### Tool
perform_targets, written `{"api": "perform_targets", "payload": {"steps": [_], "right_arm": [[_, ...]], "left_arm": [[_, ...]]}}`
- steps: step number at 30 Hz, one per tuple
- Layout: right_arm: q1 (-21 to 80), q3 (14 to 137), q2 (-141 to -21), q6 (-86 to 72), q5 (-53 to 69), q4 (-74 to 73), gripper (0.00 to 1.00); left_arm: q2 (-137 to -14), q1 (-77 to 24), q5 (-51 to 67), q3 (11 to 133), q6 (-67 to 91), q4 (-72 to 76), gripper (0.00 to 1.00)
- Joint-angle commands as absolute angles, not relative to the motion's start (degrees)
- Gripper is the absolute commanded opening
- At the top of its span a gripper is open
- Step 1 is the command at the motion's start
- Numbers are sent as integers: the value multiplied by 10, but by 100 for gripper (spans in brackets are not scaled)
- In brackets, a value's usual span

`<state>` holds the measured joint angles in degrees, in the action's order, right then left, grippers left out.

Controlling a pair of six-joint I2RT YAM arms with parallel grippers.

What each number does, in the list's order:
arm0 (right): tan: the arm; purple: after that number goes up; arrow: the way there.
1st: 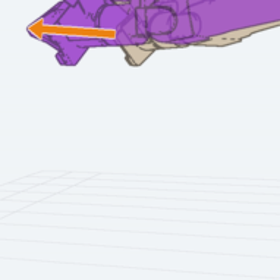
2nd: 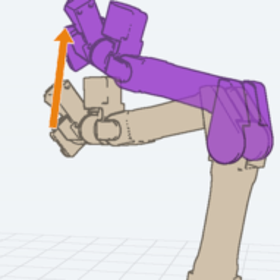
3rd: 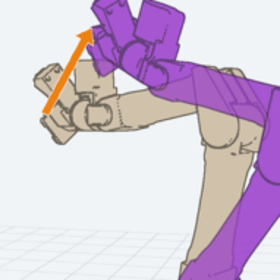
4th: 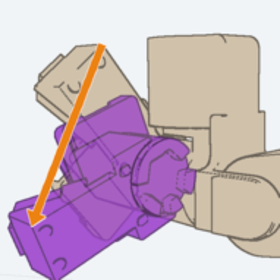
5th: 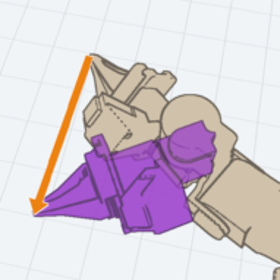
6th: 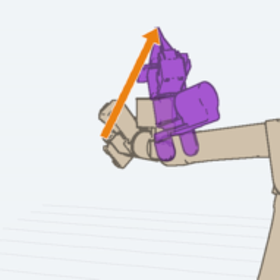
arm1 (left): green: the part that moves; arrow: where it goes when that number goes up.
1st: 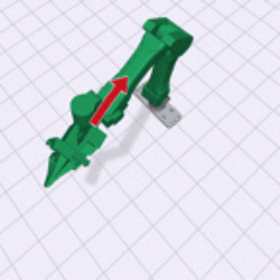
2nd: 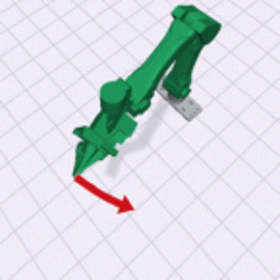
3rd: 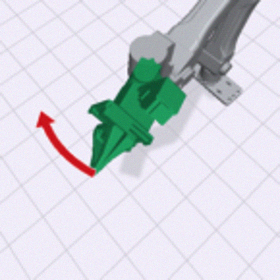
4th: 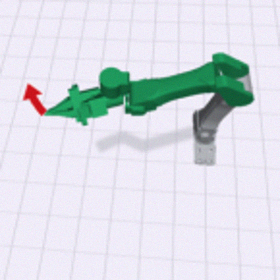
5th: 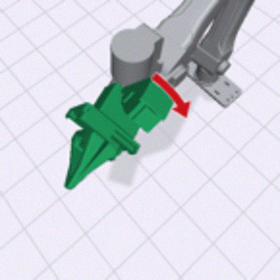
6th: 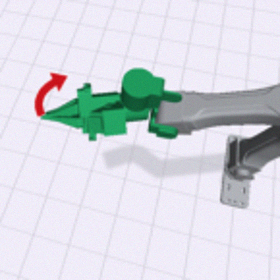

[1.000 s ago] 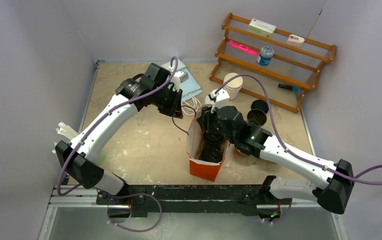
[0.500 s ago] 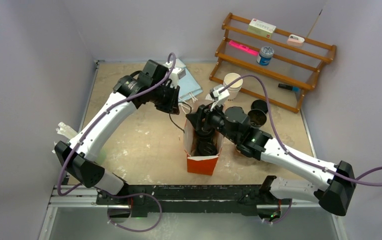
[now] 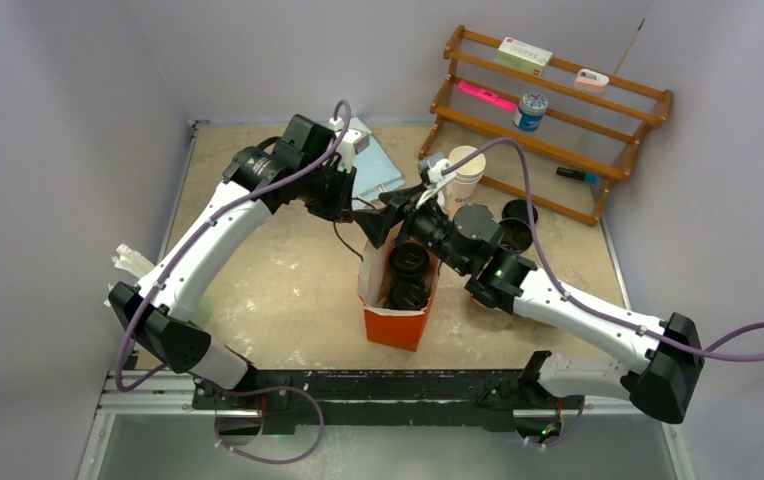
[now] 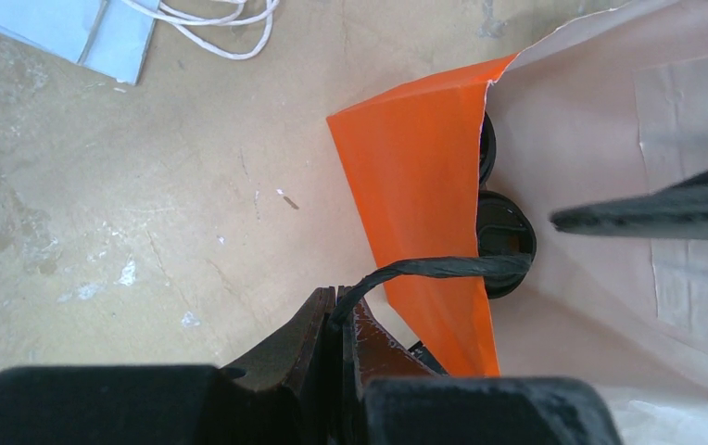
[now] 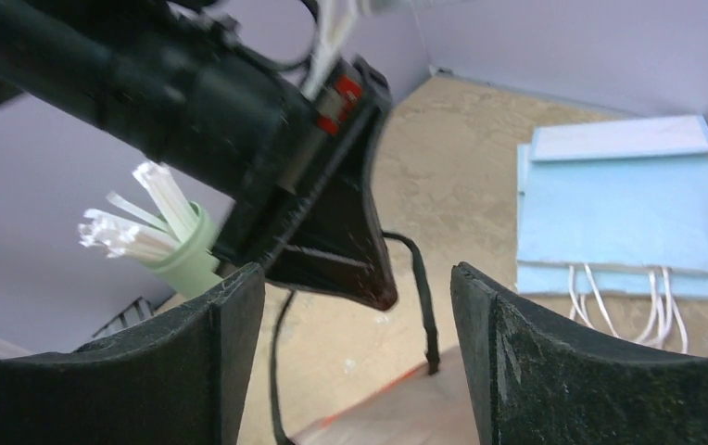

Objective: Pack the takeout coffee
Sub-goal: Adjust the coffee cup in the cup tray.

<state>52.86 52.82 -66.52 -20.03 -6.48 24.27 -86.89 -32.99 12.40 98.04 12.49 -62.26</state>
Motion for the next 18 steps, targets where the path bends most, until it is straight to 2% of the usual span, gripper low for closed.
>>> {"api": "perform_targets", "payload": {"steps": [1, 7, 13, 18], "right_arm": [[527, 601, -671, -183, -23, 275, 78], [527, 665, -672, -181, -54, 238, 98], [527, 705, -666, -174, -159, 180, 98], [526, 845, -700, -215, -340, -84, 98]], "left_arm": [[-871, -326, 107, 1007, 113, -620, 3], [-874, -325, 95, 1012, 114, -618, 3], [-872, -325, 80, 1018, 113, -617, 3], [-876, -319, 69, 1032, 111, -623, 3]]}}
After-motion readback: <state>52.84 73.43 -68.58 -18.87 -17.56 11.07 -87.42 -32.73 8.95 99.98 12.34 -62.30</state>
